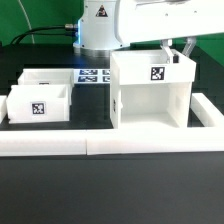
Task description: Assemble drawer
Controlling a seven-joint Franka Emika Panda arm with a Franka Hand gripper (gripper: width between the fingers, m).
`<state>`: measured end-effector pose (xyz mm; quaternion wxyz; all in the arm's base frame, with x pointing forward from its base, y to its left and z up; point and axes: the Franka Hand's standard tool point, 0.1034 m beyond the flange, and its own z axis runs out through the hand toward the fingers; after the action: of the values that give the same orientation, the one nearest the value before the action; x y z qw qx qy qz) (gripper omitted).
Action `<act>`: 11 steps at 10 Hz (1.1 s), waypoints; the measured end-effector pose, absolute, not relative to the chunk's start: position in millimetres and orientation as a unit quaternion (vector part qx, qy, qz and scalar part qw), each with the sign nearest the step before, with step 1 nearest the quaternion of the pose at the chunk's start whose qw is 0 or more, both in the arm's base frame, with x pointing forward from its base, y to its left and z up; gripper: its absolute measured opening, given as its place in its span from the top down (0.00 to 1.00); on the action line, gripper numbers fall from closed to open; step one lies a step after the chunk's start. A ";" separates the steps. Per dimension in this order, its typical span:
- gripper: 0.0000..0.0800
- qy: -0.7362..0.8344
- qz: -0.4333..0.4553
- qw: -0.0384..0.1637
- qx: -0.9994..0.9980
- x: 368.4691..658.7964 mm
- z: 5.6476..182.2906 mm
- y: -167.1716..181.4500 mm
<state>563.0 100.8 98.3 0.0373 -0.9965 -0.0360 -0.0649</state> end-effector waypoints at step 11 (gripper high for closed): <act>0.95 0.300 -0.065 0.082 -0.948 577.0 106.9 106.3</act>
Offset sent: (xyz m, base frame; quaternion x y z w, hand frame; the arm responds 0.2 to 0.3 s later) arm 0.0000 0.0000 0.0000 0.0000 0.0000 0.1296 0.9916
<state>577.0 106.3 106.9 0.0824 -0.9483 0.2996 -0.0646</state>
